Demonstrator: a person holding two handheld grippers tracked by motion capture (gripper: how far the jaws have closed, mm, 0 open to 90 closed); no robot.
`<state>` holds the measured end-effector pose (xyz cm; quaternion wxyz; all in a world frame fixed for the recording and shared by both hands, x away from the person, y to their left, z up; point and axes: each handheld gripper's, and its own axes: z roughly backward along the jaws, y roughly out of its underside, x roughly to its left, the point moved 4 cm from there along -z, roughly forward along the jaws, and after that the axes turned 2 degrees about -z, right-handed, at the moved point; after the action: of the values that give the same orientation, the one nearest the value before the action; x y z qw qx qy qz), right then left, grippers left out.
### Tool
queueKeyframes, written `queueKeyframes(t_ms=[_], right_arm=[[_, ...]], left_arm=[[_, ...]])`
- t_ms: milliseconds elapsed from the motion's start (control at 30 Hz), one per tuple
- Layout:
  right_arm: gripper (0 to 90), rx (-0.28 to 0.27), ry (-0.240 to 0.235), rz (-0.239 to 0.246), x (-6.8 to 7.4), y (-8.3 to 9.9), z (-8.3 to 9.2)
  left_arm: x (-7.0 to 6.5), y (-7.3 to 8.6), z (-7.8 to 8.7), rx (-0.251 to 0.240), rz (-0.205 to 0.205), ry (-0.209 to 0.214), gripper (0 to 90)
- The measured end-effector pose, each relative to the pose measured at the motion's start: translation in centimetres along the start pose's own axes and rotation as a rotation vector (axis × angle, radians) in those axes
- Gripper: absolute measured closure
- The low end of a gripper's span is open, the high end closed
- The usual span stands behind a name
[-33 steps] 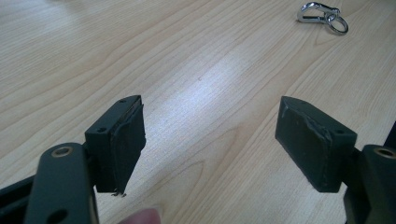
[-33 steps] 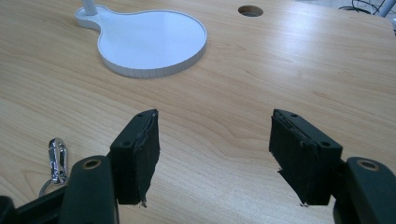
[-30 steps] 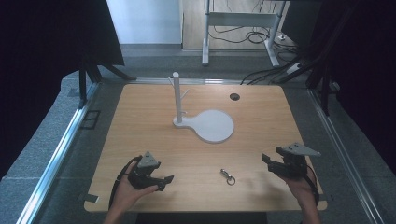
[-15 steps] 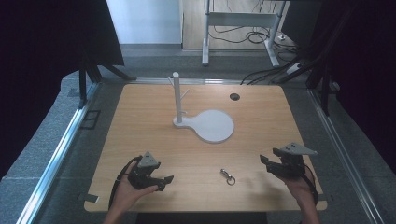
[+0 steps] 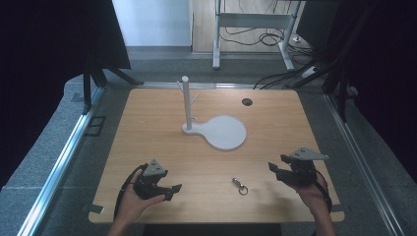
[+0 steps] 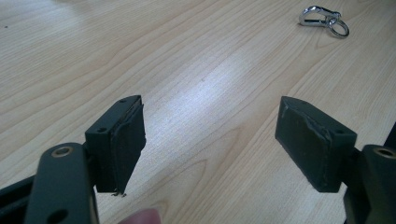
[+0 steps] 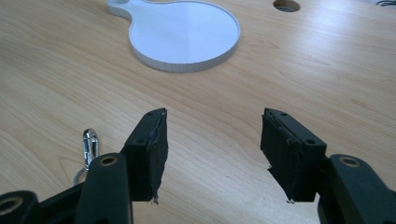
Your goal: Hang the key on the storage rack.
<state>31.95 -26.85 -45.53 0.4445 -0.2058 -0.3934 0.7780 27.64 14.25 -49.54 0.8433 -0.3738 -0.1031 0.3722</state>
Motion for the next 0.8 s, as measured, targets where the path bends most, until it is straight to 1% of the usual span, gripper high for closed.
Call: queueKeyframes(t_ms=[33,67,100,133,200,333,400,567,633,800], right_arm=[[42.6,0.008,-0.006,0.002,0.1,-0.1,-0.1],[44.3,0.026,-0.021,0.011,0.4,-0.2,-0.4],[44.3,0.026,-0.021,0.011,0.4,-0.2,-0.4],[45.6,0.045,-0.033,0.024,0.7,-0.4,-0.6],[46.1,0.054,-0.038,0.028,0.8,-0.5,-0.6],[48.0,0.094,-0.063,0.062,1.7,-1.4,-0.8],[48.2,0.1,-0.069,0.067,1.8,-1.6,-0.8],[48.3,0.129,-0.093,0.103,2.7,-2.5,-1.1],[48.4,0.131,-0.093,0.107,2.7,-2.6,-1.2],[48.6,0.159,-0.103,0.129,3.3,-3.0,-1.6]], left_arm=[[0.0,0.0,0.0,0.001,-0.003,0.002,24.8],[0.0,0.0,0.1,0.001,-0.002,0.002,24.8],[0.0,0.0,0.1,0.0,-0.003,0.003,24.8],[0.0,0.0,0.1,-0.001,-0.003,0.003,24.8],[0.0,-0.1,0.2,-0.002,-0.003,0.002,24.7],[-0.1,-0.1,0.2,-0.005,-0.002,0.002,24.8],[-0.1,-0.1,0.2,-0.005,-0.003,0.003,24.8],[-0.1,-0.1,0.2,-0.003,-0.004,0.004,24.7],[-0.1,-0.1,0.2,-0.003,-0.003,0.004,24.7],[-0.1,0.0,0.2,-0.001,-0.003,0.005,24.7]])
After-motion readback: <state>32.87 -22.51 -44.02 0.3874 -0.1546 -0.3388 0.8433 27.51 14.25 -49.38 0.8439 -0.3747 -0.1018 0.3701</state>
